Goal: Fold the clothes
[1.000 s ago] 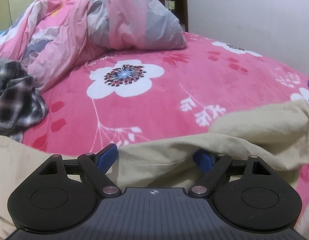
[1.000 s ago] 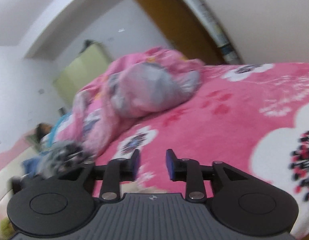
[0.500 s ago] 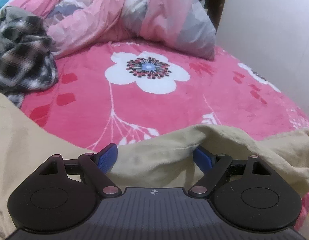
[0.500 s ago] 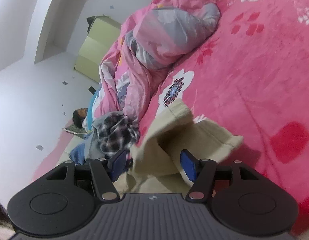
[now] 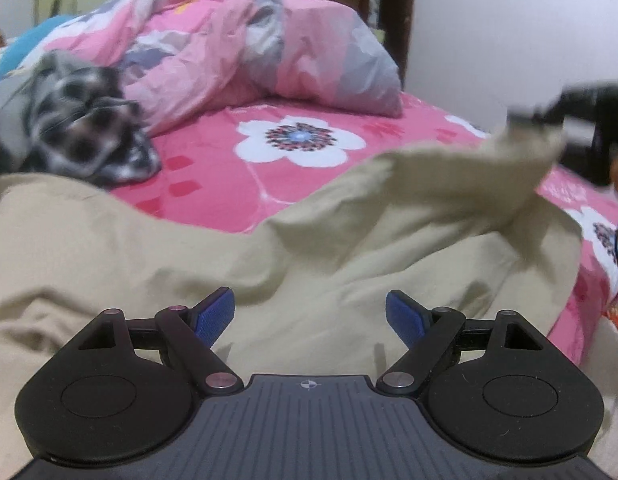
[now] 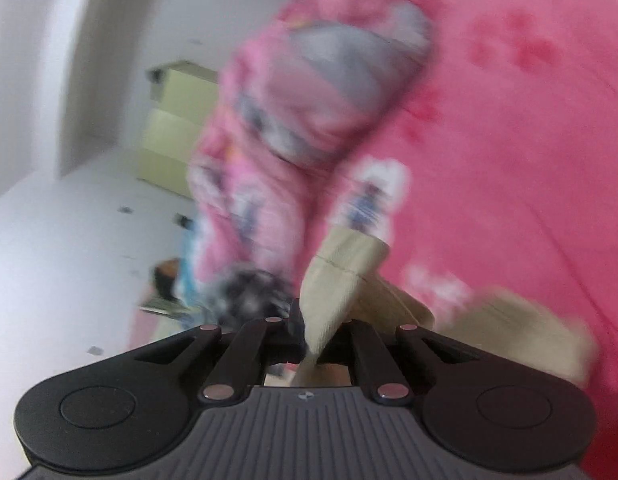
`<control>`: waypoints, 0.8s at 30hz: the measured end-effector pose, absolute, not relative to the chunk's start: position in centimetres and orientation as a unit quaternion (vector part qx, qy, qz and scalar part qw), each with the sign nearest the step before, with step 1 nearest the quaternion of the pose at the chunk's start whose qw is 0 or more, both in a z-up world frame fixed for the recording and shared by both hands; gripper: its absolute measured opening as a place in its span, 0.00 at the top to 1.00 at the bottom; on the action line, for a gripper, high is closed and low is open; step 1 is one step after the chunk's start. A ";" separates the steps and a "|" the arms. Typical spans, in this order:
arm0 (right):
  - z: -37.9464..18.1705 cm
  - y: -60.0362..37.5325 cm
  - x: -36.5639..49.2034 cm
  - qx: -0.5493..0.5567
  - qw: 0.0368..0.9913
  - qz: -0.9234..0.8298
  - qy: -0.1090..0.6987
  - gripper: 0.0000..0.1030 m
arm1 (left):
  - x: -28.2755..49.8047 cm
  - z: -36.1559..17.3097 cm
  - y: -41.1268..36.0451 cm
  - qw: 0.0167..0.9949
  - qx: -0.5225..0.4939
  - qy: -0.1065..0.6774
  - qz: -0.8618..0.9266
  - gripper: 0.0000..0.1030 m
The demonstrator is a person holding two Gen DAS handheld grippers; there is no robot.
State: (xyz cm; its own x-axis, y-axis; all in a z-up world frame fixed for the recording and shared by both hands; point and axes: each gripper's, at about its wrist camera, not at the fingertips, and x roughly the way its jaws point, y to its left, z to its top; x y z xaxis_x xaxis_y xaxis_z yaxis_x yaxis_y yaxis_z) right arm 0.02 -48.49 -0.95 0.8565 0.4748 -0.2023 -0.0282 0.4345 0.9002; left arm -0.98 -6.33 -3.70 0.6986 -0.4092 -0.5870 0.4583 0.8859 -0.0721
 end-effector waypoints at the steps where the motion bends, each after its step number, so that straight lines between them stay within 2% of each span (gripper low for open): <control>1: 0.8 -48.2 0.4 0.499 0.828 0.163 0.198 0.95 | -0.8 -3.7 -5.8 0.922 0.032 0.308 -0.231 0.19; 5: 6.5 -47.6 2.1 0.461 0.862 0.169 0.126 0.95 | 0.1 -3.7 -4.1 0.927 0.007 0.307 -0.216 0.19; 9: 8.9 -48.1 6.2 0.445 0.878 0.132 0.116 0.95 | 0.9 -4.1 -3.3 0.927 -0.004 0.310 -0.210 0.19; 12: 8.1 -49.4 10.2 0.439 0.886 0.066 0.131 0.95 | 1.5 -4.6 -2.9 0.926 -0.009 0.317 -0.206 0.19; 15: 4.7 -51.2 13.7 0.460 0.871 0.008 0.171 0.94 | 1.9 -5.3 -2.9 0.922 -0.010 0.330 -0.202 0.19; 17: 1.2 -52.3 16.8 0.461 0.855 -0.017 0.239 0.85 | 2.1 -5.7 -2.9 0.919 -0.011 0.338 -0.200 0.19; 18: -0.7 -52.9 17.8 0.466 0.838 -0.035 0.281 0.66 | 2.2 -5.9 -2.9 0.918 -0.011 0.343 -0.201 0.19; 19: -2.5 -53.7 18.4 0.477 0.816 -0.051 0.324 0.55 | 2.3 -6.1 -2.9 0.917 -0.012 0.345 -0.201 0.19; 22: -4.9 -55.7 16.0 0.513 0.787 -0.050 0.338 0.55 | 2.6 -6.4 -2.8 0.914 -0.014 0.351 -0.202 0.19; 24: -4.3 -57.3 13.0 0.518 0.792 -0.027 0.323 0.54 | 2.7 -6.5 -2.9 0.913 -0.013 0.352 -0.203 0.19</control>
State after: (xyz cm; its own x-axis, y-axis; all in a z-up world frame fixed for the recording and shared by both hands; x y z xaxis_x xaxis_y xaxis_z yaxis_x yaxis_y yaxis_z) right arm 12.95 -57.34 -4.26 0.7904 0.2909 -0.5391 0.3773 0.4621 0.8026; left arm 2.68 -2.88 -6.51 0.6692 -0.3800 -0.6385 0.3623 0.9172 -0.1660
